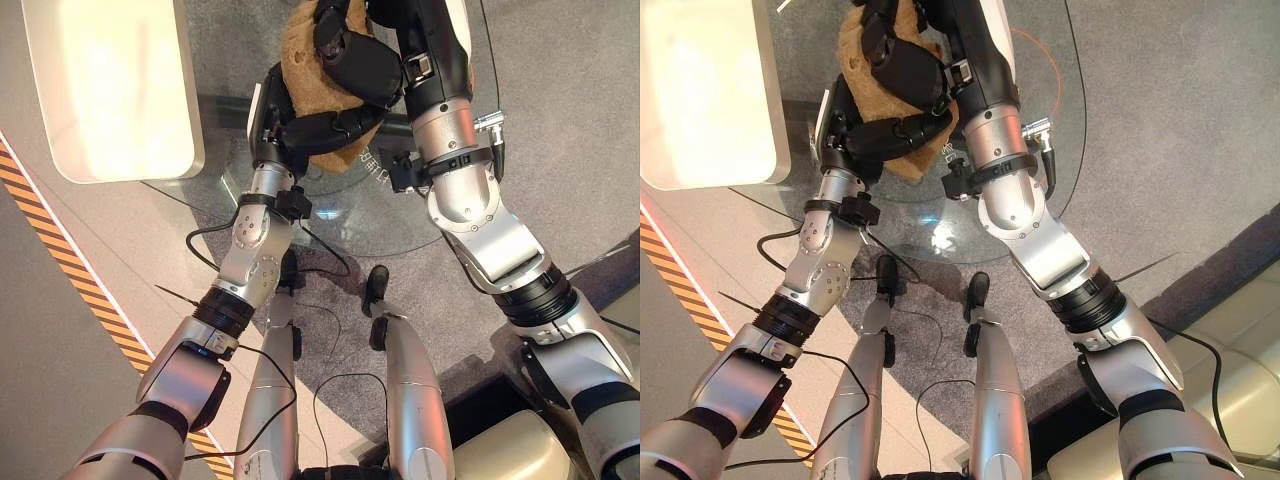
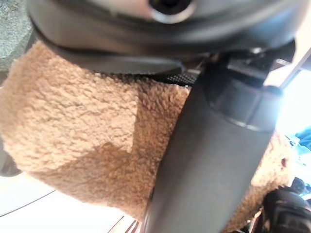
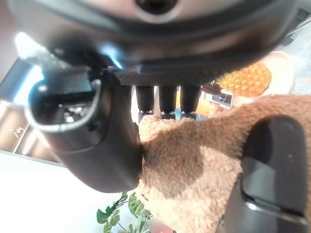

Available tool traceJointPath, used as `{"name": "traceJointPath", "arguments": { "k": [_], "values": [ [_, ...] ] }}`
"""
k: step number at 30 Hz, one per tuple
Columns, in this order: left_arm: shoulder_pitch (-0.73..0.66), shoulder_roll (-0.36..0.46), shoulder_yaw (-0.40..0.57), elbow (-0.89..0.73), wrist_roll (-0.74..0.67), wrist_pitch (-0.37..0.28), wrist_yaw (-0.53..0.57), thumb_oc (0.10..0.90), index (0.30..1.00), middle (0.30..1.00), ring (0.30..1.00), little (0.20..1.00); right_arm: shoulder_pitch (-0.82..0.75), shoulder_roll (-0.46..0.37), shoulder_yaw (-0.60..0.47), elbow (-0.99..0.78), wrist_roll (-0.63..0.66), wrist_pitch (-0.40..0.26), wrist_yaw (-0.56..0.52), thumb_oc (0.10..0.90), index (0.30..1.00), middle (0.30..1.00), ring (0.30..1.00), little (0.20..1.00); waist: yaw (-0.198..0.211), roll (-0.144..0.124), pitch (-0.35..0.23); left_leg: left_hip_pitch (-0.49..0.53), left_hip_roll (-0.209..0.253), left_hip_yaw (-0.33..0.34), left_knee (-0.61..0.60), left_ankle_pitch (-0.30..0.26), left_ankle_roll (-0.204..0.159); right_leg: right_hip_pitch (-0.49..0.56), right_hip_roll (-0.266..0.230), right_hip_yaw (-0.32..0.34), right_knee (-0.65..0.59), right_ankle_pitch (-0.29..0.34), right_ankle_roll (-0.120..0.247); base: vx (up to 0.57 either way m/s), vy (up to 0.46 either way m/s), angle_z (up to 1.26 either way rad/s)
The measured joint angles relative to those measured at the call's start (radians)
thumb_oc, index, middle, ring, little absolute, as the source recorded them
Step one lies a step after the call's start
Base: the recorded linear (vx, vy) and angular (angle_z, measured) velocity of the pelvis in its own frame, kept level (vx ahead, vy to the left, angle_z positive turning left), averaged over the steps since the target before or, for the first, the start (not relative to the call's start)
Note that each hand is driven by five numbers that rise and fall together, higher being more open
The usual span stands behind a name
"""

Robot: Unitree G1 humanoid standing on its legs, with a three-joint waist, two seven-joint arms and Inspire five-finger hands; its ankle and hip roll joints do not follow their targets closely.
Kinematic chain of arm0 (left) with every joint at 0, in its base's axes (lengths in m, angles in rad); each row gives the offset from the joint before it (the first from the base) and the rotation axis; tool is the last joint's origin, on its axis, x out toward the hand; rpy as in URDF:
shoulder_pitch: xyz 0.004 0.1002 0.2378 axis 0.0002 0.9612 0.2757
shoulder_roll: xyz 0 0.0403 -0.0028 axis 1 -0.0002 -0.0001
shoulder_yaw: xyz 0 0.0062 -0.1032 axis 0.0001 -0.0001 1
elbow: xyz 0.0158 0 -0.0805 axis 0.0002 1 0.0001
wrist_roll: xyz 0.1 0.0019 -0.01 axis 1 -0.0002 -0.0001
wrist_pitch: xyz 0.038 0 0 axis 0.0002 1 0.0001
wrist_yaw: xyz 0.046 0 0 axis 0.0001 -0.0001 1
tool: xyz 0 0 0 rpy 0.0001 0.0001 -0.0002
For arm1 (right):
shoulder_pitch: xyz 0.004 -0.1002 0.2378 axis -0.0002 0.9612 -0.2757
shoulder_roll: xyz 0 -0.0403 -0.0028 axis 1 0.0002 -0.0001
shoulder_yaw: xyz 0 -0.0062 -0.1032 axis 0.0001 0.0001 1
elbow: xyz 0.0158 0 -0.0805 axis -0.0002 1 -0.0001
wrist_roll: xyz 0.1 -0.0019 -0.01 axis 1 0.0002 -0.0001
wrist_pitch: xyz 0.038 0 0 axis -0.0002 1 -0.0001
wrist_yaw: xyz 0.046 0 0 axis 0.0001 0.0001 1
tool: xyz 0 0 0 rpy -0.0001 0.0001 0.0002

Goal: Wipe the table with a cloth and put it in the basket.

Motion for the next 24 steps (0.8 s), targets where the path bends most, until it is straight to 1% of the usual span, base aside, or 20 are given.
{"name": "traceJointPath", "arguments": {
  "k": [4,8,15,24],
  "values": [
    [0.000,-0.001,0.002,0.000,-0.003,0.000,-0.006,0.100,0.300,0.300,0.300,0.200,-0.001,0.000,0.000,0.000,0.000,0.000,0.000,0.800,0.900,0.900,0.900,0.900,-0.001,0.000,0.000,0.000,0.000,0.000,0.000,0.000,0.000,0.000,0.000,0.000,0.000,0.000,0.000,0.00,0.000,0.00],
    [0.000,-0.001,0.002,0.000,-0.038,-0.001,-0.020,0.100,0.300,0.300,0.300,0.200,-0.004,0.000,0.000,0.000,0.000,0.000,0.000,0.800,0.900,0.900,0.900,0.900,-0.004,0.000,0.000,0.000,0.001,0.000,0.000,0.000,0.000,0.000,0.000,0.000,0.000,0.000,0.000,0.00,0.000,0.00],
    [0.000,-0.001,0.004,0.000,-0.038,-0.006,-0.029,0.100,0.300,0.300,0.300,0.200,-0.012,0.000,0.000,0.000,0.000,0.000,0.000,0.800,0.900,0.900,0.900,0.900,-0.013,0.000,0.000,0.000,0.001,0.000,0.000,0.000,0.000,0.000,0.001,0.000,0.000,0.000,0.000,0.00,0.000,0.00],
    [-0.001,-0.001,0.005,0.000,-0.038,-0.008,-0.029,0.100,0.300,0.300,0.300,0.200,-0.015,-0.001,0.000,0.000,0.000,0.000,0.000,0.800,0.900,0.900,0.900,0.900,-0.014,0.000,0.000,0.000,0.002,0.000,0.000,0.000,0.000,0.000,0.002,0.000,0.000,0.000,0.000,0.00,0.000,0.00]
  ]
}}
